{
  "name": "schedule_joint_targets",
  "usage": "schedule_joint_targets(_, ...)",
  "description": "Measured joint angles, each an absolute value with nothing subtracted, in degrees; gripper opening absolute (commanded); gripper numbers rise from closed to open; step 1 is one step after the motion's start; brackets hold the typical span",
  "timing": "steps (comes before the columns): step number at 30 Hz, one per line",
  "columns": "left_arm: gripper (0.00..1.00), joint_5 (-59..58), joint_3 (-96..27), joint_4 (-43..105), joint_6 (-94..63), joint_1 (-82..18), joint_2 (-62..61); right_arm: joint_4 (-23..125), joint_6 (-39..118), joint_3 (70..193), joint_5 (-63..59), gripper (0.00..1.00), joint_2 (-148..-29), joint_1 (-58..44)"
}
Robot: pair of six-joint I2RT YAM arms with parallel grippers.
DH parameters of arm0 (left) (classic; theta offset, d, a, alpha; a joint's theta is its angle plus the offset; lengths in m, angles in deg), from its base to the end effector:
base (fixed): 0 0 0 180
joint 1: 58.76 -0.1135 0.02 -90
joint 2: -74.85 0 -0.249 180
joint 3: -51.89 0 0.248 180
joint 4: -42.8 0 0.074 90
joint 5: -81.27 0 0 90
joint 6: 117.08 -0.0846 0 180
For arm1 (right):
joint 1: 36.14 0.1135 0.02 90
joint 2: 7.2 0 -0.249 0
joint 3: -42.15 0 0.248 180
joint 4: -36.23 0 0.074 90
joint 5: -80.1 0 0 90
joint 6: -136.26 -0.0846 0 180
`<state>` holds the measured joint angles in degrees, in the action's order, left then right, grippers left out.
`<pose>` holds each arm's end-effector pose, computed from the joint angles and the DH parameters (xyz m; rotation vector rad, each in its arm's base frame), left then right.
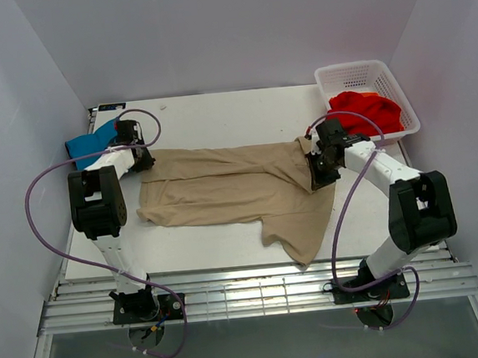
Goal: Fold and stack the t-shirts
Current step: Fold the tshirt
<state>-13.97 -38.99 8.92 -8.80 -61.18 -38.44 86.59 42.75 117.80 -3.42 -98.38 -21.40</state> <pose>0.4348 0.0261 0.1160 -0.4923 2.4990 0.0090 0.3154 0.0929 0.1518 -0.3004 2.7172 0.2454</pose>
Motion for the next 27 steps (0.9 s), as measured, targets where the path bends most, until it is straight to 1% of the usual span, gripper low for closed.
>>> schedule_joint_targets(5, 0.27, -13.77, -37.77, 9.47, -8.73, -61.18, -38.44, 88.71, 40.28, 117.28, -5.36, 0.08, -94.75, -17.14)
schedule_joint_targets(14, 0.26, -13.77, -35.71, 11.46, -8.58, -61.18, -37.50, 94.13, 36.50, 112.60, -9.43, 0.08, -94.81, -13.12)
schedule_joint_targets(15, 0.26, -13.77, -35.58, 11.48, -8.58, -61.18, -37.41, 94.79, 36.24, 112.58, -9.76, 0.11, -94.92, -12.83)
schedule_joint_targets(16, 0.26, -13.77, -35.52, 11.46, -8.58, -61.18, -37.31, 95.20, 36.09, 112.60, -10.02, 0.16, -95.03, -12.64)
schedule_joint_targets(17, 0.26, -13.77, -35.39, 11.50, -8.58, -61.18, -37.20, 95.44, 35.95, 112.60, -10.22, 0.24, -95.16, -12.46)
schedule_joint_targets(18, 0.26, -13.77, -35.08, 11.59, -8.54, -61.18, -37.04, 95.64, 35.82, 112.62, -10.50, 0.36, -95.36, -12.16)
schedule_joint_targets(21, 0.26, -13.66, -34.05, 11.63, -8.36, -61.18, -36.17, 95.51, 35.87, 113.45, -11.03, 0.47, -95.58, -11.65)
schedule_joint_targets(27, 0.26, -13.16, -32.13, 11.26, -7.99, -61.18, -34.38, 90.85, 36.19, 122.94, -11.27, 0.46, -97.92, -11.63)
